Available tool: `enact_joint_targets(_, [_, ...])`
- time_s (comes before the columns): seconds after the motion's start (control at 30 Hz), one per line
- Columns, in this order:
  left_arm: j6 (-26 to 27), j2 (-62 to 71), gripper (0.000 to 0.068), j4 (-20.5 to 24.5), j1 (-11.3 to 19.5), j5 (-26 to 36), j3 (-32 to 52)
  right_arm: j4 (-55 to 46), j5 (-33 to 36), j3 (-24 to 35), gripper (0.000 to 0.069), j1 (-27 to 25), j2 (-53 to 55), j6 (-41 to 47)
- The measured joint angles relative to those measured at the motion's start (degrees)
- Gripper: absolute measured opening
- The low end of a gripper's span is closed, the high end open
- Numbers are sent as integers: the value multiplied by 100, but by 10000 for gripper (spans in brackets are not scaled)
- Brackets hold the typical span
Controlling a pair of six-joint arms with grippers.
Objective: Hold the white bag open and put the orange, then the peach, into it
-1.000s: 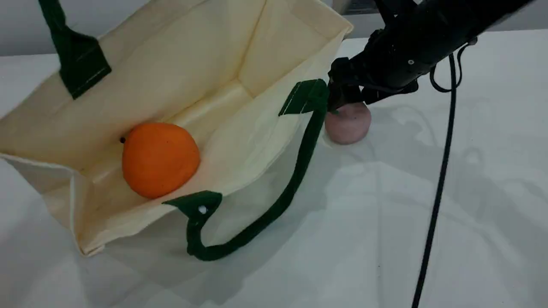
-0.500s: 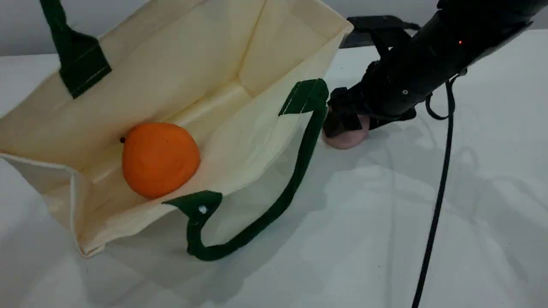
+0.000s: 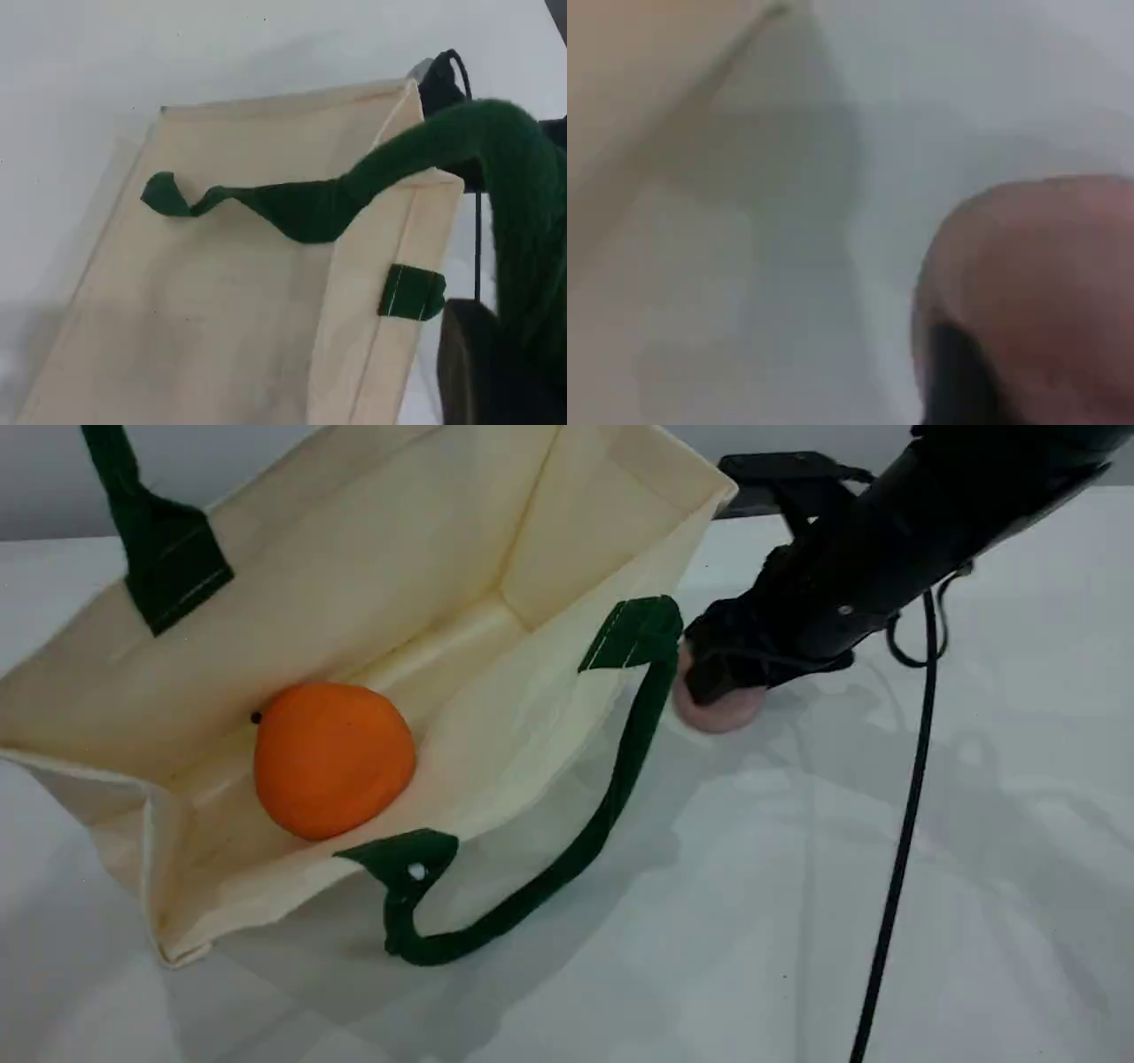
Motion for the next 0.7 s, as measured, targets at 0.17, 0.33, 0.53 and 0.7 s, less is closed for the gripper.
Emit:
enact_joint_targets(0.17, [0, 0, 67, 5, 0, -7, 0, -440, 282, 281, 374, -625, -659, 448])
enact_joint_targets(0.33, [0, 0, 67, 17, 0, 36, 0, -909, 1090, 539, 374, -1487, -1526, 1081])
enact_joint_targets(0.53, [47, 12, 67, 58, 0, -75, 0, -1120, 2543, 561, 374, -1842, -2751, 1403])
enact_joint_targets(0.7, [156, 18, 67, 72, 0, -314, 0, -1006, 3434, 561, 374, -1465, -3624, 1559])
